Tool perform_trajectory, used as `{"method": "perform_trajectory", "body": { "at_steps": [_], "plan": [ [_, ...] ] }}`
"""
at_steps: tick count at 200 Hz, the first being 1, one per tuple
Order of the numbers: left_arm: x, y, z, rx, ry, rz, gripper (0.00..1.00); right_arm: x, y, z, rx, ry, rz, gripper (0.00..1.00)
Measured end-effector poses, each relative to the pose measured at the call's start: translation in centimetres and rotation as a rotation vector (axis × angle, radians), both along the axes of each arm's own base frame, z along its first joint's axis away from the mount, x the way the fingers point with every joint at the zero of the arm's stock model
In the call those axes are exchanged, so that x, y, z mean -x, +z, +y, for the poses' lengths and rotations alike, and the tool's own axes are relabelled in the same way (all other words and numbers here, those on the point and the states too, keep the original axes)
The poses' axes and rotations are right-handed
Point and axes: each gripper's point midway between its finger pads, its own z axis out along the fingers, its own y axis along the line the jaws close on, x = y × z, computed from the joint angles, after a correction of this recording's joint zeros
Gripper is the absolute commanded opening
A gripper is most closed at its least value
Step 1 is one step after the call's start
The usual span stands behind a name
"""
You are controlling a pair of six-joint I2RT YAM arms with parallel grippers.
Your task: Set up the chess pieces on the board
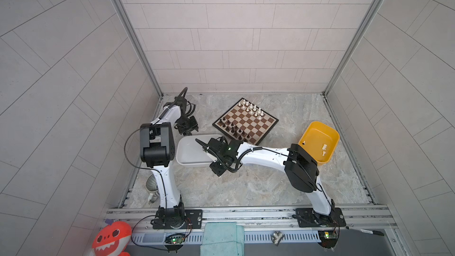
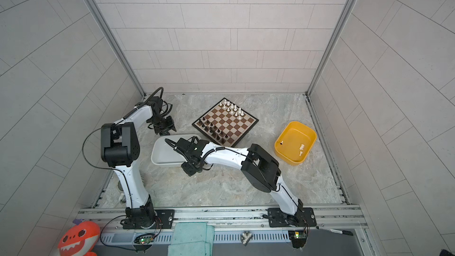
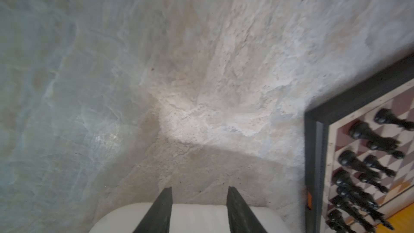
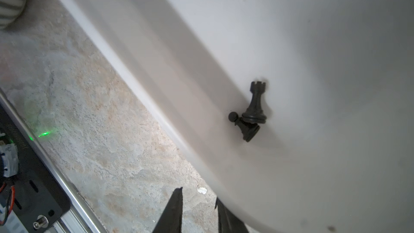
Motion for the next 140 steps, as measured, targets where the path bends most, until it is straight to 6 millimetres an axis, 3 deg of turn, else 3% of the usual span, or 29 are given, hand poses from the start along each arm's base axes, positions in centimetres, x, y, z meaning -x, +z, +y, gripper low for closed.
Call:
{"method": "perform_trajectory", "body": {
  "at_steps": [23, 74, 112, 140],
  "plan": [
    [2.1, -0.7, 0.3, -0.021, -0.005, 0.045, 0.46, -0.8, -0.1, -0.5, 0.010, -0.012, -0.009, 0.27],
    [5.5, 0.1, 0.7, -0.061, -0.010, 0.059, 0.46, -3.3, -0.7, -2.7, 0.043, -0.063, -0.019, 0.28],
    [6.5, -0.2, 0.6, -0.057, -0.006, 0.047, 0.46, -5.5, -0.2, -4.3, 0.071, -0.105, -0.020, 0.28],
    [5.9, -0.2, 0.6, -0.056, 0.000, 0.023, 0.46, -7.5, 0.1, -4.5, 0.089, -0.128, -0.022, 0.28]
  ]
}}
